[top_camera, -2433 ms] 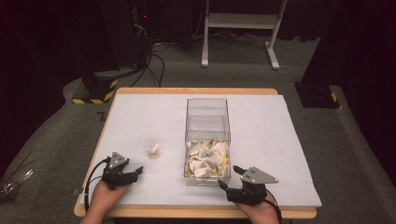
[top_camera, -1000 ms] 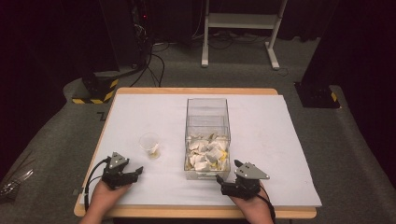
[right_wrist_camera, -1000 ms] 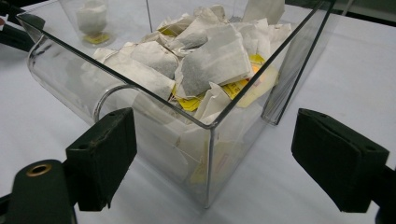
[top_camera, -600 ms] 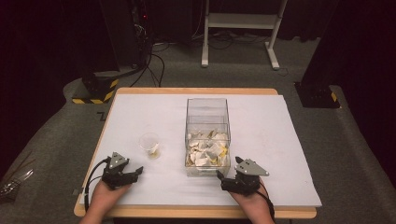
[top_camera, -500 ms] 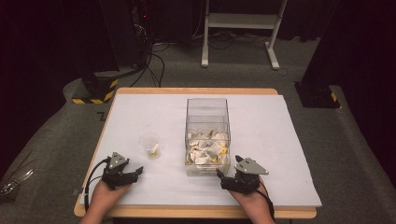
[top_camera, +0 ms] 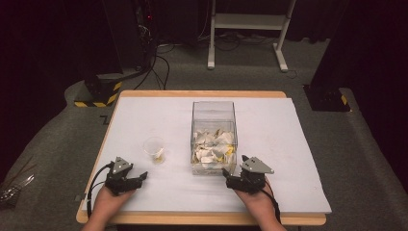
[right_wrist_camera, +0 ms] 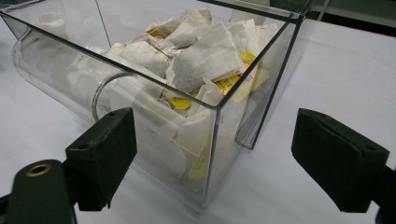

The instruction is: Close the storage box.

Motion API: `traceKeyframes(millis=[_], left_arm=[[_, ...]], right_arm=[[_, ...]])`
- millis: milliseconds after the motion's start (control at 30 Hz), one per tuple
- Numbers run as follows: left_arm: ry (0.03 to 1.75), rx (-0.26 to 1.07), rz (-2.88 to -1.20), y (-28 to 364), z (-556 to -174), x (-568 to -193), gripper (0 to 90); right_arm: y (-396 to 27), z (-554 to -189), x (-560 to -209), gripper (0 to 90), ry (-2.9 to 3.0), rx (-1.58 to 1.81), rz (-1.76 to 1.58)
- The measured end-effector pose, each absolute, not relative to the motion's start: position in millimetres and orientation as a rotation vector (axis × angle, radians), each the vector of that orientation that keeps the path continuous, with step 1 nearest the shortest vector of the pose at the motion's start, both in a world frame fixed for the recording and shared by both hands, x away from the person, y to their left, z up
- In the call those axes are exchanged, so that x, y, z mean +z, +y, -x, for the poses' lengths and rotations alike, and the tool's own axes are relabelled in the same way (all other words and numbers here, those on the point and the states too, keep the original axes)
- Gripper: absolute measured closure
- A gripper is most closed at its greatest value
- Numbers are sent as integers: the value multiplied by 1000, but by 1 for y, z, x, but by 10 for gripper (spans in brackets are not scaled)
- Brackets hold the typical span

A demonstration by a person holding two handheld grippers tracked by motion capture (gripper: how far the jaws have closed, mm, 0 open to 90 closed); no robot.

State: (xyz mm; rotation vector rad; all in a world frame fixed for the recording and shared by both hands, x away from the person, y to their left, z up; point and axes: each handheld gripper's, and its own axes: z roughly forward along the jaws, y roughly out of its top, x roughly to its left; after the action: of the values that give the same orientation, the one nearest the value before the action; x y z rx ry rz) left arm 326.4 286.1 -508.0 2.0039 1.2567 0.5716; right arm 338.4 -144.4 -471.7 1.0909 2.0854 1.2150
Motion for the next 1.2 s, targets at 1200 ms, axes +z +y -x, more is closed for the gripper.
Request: traceKeyframes(millis=[1200], left_arm=[[1257,574,-2005,286,-326,-508,291]], right_arm=[[-136,-377,-476,142,2002,1184,-1164]])
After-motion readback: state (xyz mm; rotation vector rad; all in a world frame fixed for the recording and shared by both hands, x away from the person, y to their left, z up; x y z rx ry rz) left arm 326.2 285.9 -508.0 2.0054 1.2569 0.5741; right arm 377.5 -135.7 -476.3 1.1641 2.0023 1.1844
